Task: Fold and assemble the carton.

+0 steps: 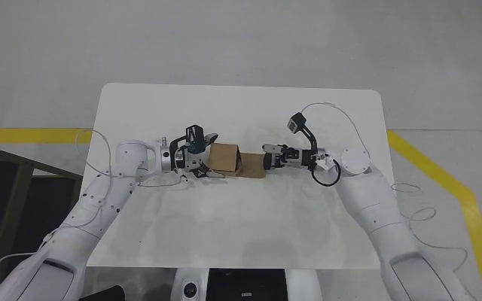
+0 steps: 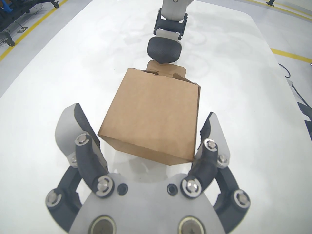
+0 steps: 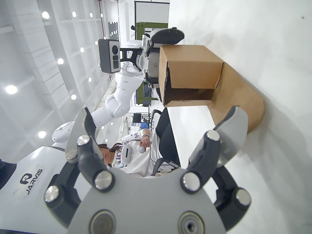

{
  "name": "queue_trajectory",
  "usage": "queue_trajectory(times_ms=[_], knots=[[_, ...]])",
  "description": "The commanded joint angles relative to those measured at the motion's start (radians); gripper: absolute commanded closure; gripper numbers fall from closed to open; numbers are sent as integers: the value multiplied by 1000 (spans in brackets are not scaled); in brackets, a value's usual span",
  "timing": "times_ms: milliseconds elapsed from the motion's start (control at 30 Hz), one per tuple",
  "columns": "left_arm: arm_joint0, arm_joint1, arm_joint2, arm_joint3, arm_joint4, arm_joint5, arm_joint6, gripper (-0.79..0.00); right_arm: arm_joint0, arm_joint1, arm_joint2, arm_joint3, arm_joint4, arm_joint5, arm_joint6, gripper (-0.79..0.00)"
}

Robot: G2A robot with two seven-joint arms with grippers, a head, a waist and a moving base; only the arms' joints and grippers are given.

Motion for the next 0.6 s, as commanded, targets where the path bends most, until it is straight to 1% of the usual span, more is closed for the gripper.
queue_trajectory(times_ms=[0,67,233,367,567], knots=[[2,0,-1,-2,0,0,-1,-785,-29,12,25,-48,-13,18,-6,-785],[3,0,-2,-5,3,0,-4,-785,-61,25,52,-96,-41,39,-16,-785],[6,-1,-5,-9,8,2,-5,-785,-103,42,76,-138,-76,69,-21,-785],[9,-1,-6,-10,12,2,-6,-785,-112,40,59,-137,-69,64,-19,-785],[11,-2,-7,-14,20,0,-4,-785,-77,28,11,-82,-53,35,-15,-785]])
